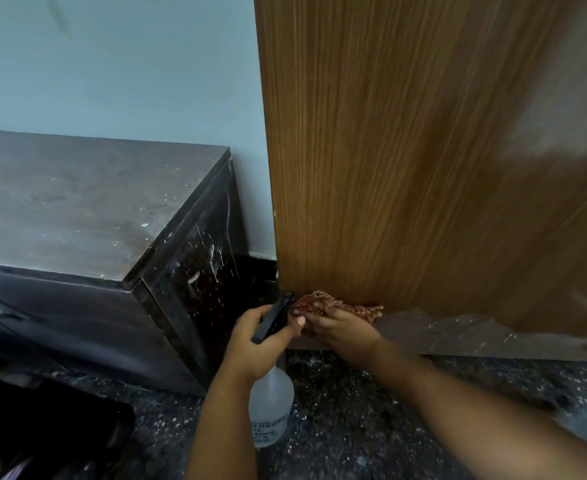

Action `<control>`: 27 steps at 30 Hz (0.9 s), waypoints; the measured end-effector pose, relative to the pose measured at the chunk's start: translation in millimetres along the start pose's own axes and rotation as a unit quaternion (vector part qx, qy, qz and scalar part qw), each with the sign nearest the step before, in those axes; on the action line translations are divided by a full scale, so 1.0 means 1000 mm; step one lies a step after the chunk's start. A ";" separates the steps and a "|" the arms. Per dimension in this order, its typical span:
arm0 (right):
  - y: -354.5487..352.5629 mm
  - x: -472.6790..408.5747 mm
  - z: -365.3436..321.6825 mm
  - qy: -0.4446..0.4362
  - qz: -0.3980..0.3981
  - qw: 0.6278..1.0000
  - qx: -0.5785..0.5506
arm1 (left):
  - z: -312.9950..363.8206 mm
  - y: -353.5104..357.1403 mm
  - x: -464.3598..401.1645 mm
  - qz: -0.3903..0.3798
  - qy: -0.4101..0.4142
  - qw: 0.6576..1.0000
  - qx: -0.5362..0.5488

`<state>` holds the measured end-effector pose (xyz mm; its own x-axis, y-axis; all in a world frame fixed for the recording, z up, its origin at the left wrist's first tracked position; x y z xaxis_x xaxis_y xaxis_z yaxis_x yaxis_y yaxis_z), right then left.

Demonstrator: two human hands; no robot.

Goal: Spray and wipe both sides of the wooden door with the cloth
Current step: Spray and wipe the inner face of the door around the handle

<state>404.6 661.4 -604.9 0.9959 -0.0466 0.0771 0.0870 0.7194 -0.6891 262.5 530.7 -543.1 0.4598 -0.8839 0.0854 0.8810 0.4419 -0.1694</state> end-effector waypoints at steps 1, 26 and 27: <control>0.000 0.001 0.000 -0.025 0.000 1.000 0.011 | -0.001 0.001 -0.001 0.003 -0.009 1.000 0.000; -0.042 0.064 0.072 0.556 0.259 0.767 -0.190 | -0.001 0.009 -0.009 -0.024 -0.061 0.998 0.011; -0.045 0.065 0.071 0.601 0.296 0.704 -0.237 | -0.003 0.012 -0.007 -0.034 -0.059 0.998 0.003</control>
<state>463.7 675.2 -517.1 0.1373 -0.5930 -0.7934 -0.6362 0.5611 -0.5295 270.0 541.8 -548.7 0.4077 -0.8883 0.2116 0.9115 0.3820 -0.1527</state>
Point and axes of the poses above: each hand's wrist, its own x-axis away from the middle knuckle, its own y-axis out of the palm, z = x × y, the point moved 2 cm from there along -x, towards the middle knuckle, and after that the axes turned 5 degrees about z, right-handed, at the moved point
